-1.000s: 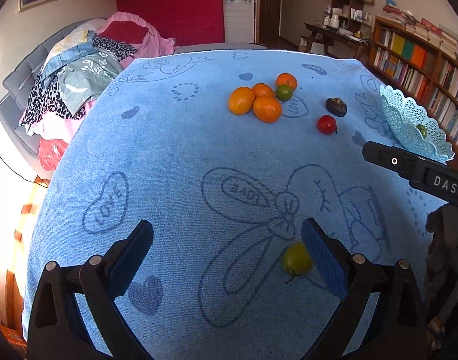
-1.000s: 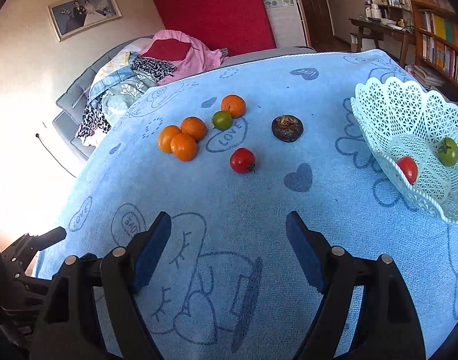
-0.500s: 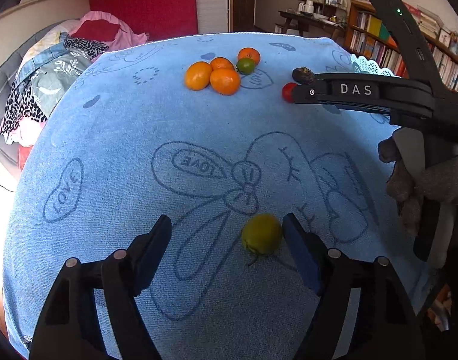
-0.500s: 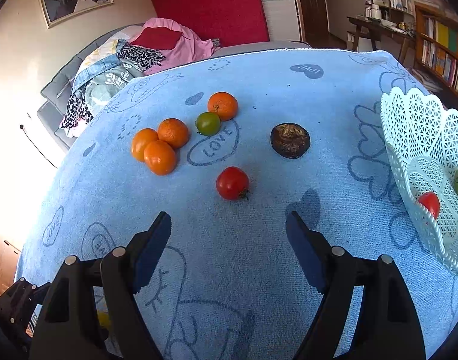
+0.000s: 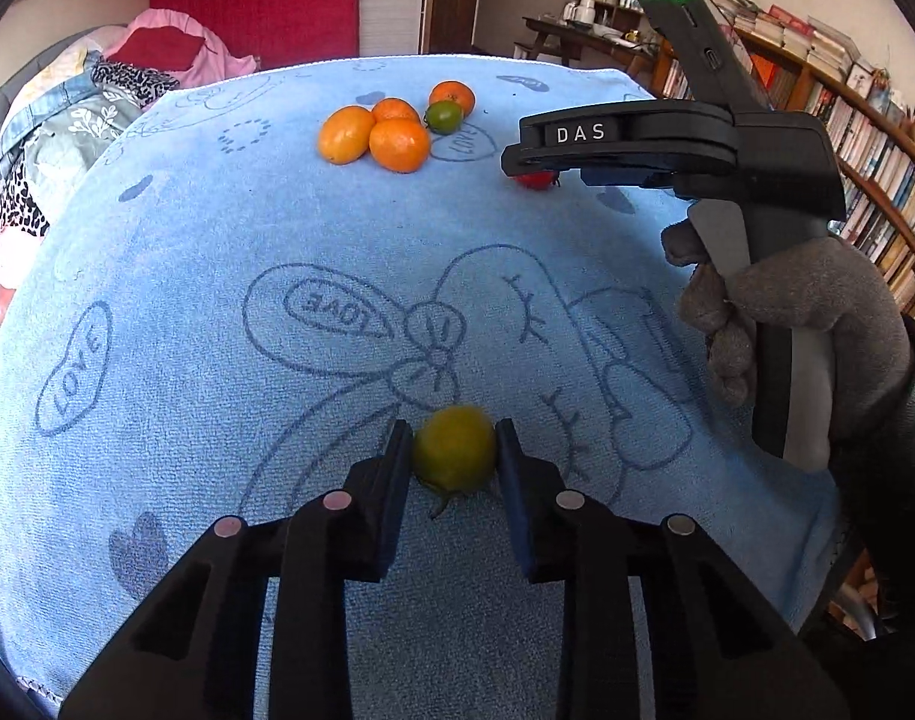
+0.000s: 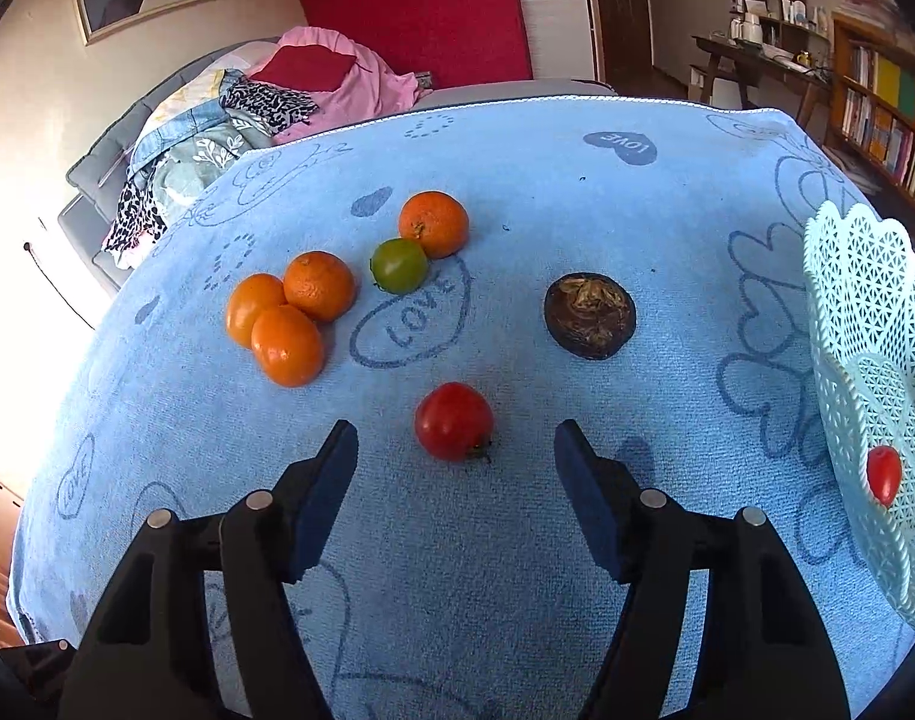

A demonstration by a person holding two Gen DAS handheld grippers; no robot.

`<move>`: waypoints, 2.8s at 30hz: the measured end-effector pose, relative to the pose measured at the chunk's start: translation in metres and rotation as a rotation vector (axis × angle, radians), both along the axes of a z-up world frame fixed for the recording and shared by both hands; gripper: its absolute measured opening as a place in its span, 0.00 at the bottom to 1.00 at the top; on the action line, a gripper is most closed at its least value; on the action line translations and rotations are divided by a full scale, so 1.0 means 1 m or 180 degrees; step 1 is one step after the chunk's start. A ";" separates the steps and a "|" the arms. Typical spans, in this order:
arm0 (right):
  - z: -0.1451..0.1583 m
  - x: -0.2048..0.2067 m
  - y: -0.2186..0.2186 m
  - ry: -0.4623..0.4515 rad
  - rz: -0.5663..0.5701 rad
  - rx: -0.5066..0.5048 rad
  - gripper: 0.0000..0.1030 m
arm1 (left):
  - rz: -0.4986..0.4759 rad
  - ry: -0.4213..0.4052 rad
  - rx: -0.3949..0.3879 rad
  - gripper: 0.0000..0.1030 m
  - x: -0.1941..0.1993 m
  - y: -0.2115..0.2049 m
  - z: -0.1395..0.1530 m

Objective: Organize fruits
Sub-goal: 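Grasp the yellow-green tomato on the towel with the left tool, then grasp the red tomato with the right tool, then lower the yellow-green tomato into the basket with the left tool while the right tool releases its tomato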

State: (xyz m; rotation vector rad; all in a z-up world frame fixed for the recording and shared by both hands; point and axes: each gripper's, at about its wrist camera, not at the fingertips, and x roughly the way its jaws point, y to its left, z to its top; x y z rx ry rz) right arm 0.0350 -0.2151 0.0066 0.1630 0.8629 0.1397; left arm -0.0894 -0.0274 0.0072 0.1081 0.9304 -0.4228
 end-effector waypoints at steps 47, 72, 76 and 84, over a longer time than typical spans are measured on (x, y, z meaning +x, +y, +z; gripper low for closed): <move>0.062 -0.079 -0.077 -0.0591 -0.0381 0.0283 0.28 | -0.0016 -0.0561 0.0190 0.27 0.016 -0.058 0.055; 0.063 -0.127 -0.202 -0.0689 -0.1231 0.0282 0.28 | -0.0578 -0.0787 -0.0024 0.28 0.043 -0.166 0.089; 0.062 -0.130 -0.208 -0.0696 -0.1275 0.0306 0.28 | -0.0738 -0.0755 -0.0062 0.28 0.047 -0.189 0.088; 0.063 -0.132 -0.221 -0.0683 -0.1417 0.0347 0.29 | -0.1030 -0.0621 -0.0178 0.28 0.048 -0.226 0.086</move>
